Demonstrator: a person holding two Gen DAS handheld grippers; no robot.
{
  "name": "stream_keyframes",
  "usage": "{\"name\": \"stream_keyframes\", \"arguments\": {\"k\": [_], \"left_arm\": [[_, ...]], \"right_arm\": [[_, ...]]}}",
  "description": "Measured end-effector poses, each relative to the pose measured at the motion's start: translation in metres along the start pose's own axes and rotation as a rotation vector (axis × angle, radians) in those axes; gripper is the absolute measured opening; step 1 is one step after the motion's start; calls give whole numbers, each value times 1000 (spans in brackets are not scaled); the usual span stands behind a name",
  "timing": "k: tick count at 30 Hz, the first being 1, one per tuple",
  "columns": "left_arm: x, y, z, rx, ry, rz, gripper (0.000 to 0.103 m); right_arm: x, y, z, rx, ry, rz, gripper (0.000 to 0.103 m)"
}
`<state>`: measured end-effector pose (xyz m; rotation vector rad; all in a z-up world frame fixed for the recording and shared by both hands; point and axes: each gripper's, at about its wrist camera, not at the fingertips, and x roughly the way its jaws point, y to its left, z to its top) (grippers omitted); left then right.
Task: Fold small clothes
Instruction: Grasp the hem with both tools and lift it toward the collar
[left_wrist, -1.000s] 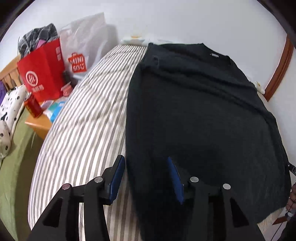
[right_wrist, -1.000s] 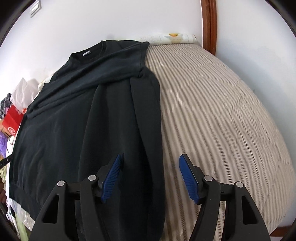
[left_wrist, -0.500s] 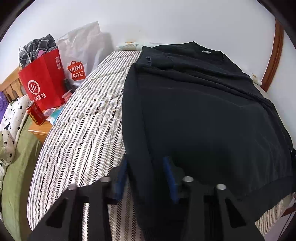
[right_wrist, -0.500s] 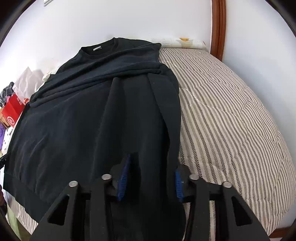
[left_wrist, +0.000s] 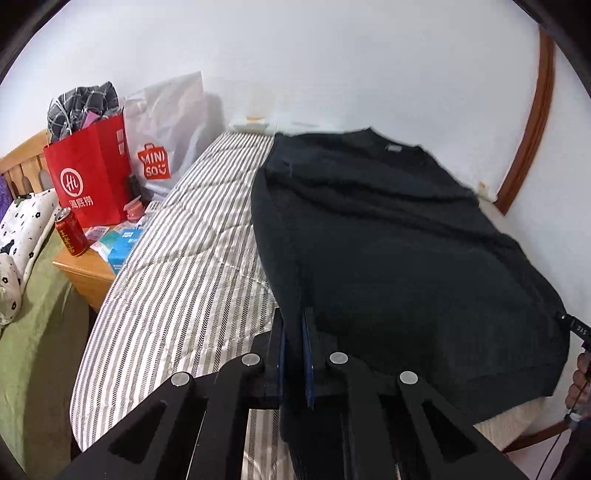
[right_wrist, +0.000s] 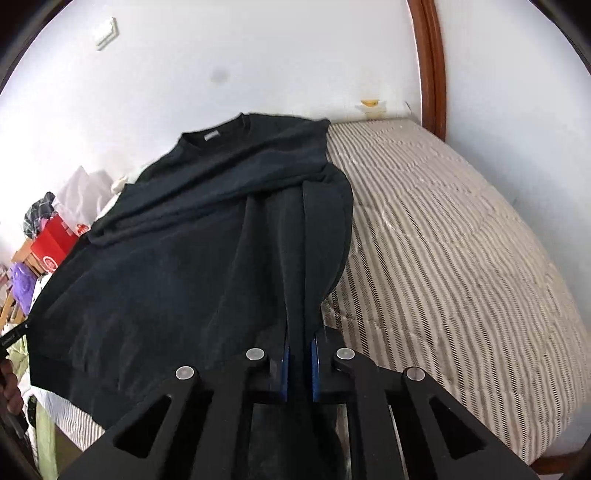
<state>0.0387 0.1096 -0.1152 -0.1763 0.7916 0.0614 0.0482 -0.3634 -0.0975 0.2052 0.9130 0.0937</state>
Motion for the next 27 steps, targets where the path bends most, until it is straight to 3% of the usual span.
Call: {"name": "stream_keyframes", "arguments": {"k": [10, 19, 27], "left_arm": [[-37, 8, 4, -19, -67, -69, 8], [-38, -2, 61, -44, -149, -62, 8], [1, -15, 125, -21, -200, -5, 8]], "right_arm": [[-41, -2, 11, 23, -70, 53, 8], [-37, 4, 82, 43, -134, 73, 8], [4, 6, 156, 43, -143, 93, 8]]}}
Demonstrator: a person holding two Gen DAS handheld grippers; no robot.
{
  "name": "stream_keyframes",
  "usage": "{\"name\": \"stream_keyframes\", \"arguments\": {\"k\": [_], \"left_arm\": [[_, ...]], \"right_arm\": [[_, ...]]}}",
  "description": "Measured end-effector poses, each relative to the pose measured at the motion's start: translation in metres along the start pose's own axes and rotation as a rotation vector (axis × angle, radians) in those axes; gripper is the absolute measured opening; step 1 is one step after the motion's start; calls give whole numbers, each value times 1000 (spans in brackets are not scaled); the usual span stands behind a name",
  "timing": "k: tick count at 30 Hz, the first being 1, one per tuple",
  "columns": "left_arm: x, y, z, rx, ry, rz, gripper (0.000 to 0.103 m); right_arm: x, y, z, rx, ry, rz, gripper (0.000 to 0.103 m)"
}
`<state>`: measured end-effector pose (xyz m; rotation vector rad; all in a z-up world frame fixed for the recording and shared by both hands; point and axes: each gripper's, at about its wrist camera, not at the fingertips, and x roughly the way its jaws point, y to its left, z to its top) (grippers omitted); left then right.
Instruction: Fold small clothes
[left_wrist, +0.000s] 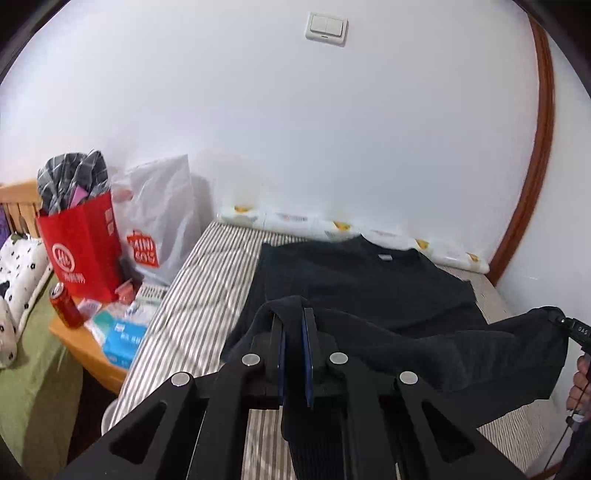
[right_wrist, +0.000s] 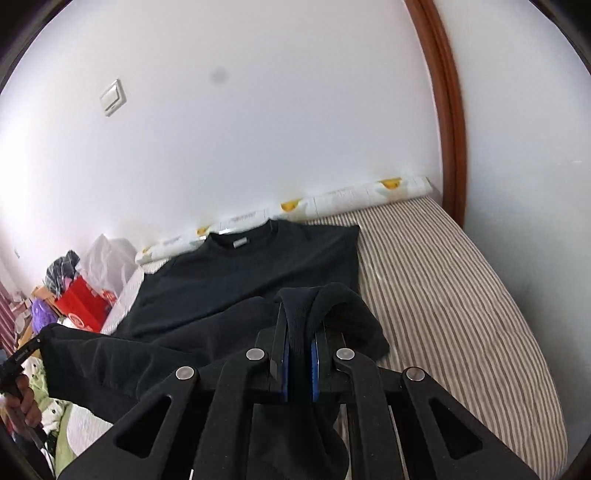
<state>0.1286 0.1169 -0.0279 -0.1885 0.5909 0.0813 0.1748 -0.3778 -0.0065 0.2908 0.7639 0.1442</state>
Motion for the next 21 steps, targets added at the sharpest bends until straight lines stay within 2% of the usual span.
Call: {"name": "stream_keyframes", "arguments": {"k": [8, 15, 21], "left_arm": [[80, 0, 26, -11, 46, 54, 8], [148, 4, 18, 1, 145, 108, 8], [177, 11, 11, -5, 208, 120, 9]], "right_arm": [[82, -12, 41, 34, 39, 15, 9], [155, -11, 41, -5, 99, -36, 9], [203, -23, 38, 31, 167, -63, 10]]}}
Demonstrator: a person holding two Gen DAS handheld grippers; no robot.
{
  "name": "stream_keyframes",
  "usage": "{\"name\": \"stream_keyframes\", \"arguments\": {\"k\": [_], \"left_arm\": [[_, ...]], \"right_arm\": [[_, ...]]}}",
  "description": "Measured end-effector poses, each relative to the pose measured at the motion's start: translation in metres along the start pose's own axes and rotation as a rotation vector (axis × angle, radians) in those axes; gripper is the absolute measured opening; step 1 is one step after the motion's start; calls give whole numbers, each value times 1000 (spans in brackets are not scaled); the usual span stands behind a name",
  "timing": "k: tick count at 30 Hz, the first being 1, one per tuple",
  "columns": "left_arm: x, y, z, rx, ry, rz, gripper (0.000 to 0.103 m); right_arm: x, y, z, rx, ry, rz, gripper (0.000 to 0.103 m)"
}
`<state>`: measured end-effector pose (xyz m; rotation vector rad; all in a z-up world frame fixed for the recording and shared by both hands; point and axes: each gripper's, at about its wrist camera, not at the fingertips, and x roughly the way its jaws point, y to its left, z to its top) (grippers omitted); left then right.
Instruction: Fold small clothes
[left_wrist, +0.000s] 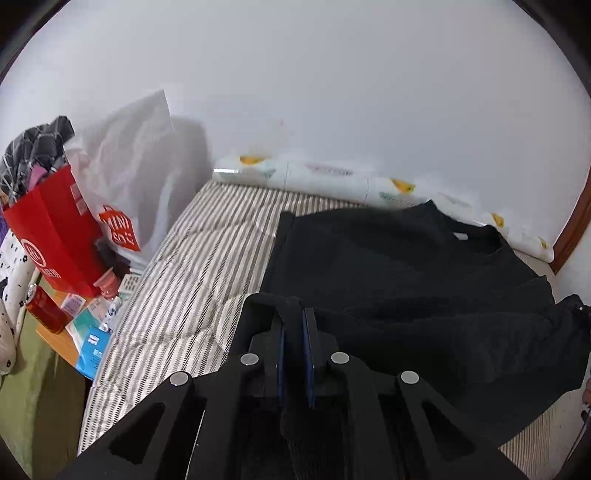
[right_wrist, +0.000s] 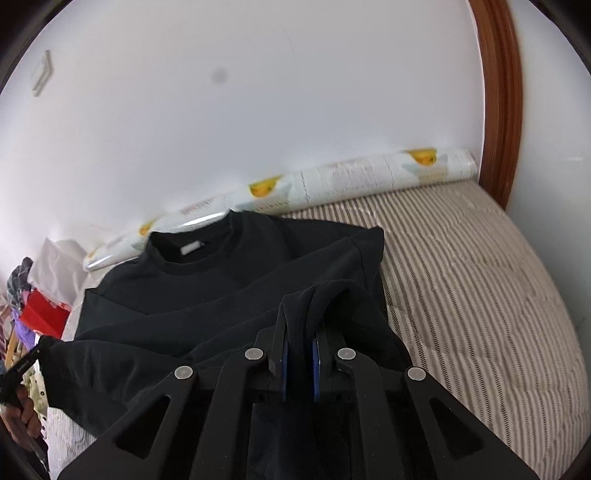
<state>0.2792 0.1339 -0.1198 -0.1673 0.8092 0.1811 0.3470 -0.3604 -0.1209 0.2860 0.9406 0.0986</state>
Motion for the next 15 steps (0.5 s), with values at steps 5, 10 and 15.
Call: {"name": "stream_keyframes", "arguments": {"k": [5, 10, 15], "left_arm": [[-3, -2, -2, 34, 22, -14, 14], [-23, 5, -12, 46, 24, -35, 25], [-45, 25, -33, 22, 22, -39, 37]], "right_arm": [[7, -7, 2, 15, 86, 32, 19], [-53, -6, -19, -68, -34, 24, 41], [-80, -29, -42, -24, -29, -44, 41]]}}
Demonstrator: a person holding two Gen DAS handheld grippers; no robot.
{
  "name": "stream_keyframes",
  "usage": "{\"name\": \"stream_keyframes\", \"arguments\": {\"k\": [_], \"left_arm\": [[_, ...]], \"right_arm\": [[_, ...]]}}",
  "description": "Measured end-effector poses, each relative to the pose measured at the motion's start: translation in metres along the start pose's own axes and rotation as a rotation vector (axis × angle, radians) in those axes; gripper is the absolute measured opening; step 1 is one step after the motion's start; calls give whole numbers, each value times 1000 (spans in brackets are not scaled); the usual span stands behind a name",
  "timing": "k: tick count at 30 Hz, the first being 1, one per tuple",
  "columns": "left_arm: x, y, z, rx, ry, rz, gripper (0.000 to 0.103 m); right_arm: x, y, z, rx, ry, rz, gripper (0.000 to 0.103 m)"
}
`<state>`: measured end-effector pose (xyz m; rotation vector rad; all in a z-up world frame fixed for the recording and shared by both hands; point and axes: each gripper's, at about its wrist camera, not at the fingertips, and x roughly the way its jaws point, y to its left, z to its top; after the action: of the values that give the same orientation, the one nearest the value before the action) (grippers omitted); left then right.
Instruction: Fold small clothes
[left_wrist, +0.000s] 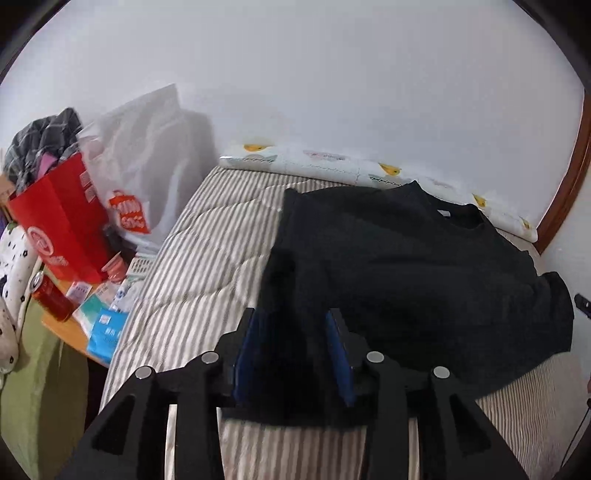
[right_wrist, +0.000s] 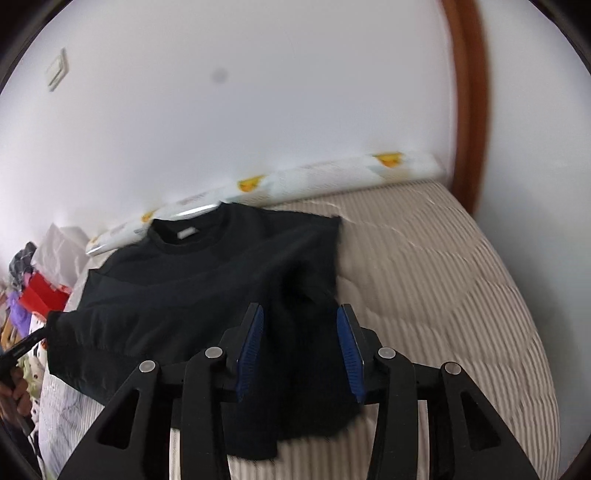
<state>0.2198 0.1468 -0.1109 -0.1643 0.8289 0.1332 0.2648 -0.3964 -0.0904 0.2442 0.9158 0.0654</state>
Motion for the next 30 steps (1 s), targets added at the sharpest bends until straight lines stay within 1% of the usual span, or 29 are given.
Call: {"name": "stream_keyframes", "arguments": {"k": [3, 7, 8, 9, 10, 17, 21, 23, 24, 25, 26, 27, 28, 30], "left_arm": [[-4, 12, -16, -21, 20, -1, 43], [-1, 25, -33, -43, 57, -9, 43], [1, 29, -36, -50, 62, -21, 46], [3, 31, -38, -55, 67, -29, 50], [6, 33, -39, -59, 72, -36, 51], [34, 32, -37, -51, 118, -65, 51], [51, 33, -36, -82, 149, -87, 51], [53, 34, -36, -99, 143, -100, 50], [52, 33, -37, -99, 138, -106, 44], [51, 32, -38, -98, 137, -116, 39], [50, 31, -38, -97, 134, -117, 25], [48, 29, -39, -92, 131, -116, 18], [44, 28, -40, -82, 123, -109, 16], [34, 24, -42, -62, 101, -90, 13]], "right_arm": [[1, -16, -19, 42, 41, -11, 41], [10, -26, -37, 104, 85, 44, 41], [12, -26, -40, 109, 86, 53, 41], [15, -25, -41, 111, 87, 55, 41], [20, -23, -41, 113, 94, 52, 41], [55, -14, -38, 120, 154, 45, 42], [67, -18, -39, 160, 174, 82, 41], [69, -17, -38, 158, 173, 88, 41], [68, -15, -38, 140, 170, 93, 39], [68, -13, -38, 123, 167, 98, 30], [65, -9, -39, 87, 158, 89, 25], [62, -7, -38, 71, 154, 85, 23], [58, -6, -39, 61, 146, 87, 21], [52, -10, -40, 82, 140, 111, 19]]}}
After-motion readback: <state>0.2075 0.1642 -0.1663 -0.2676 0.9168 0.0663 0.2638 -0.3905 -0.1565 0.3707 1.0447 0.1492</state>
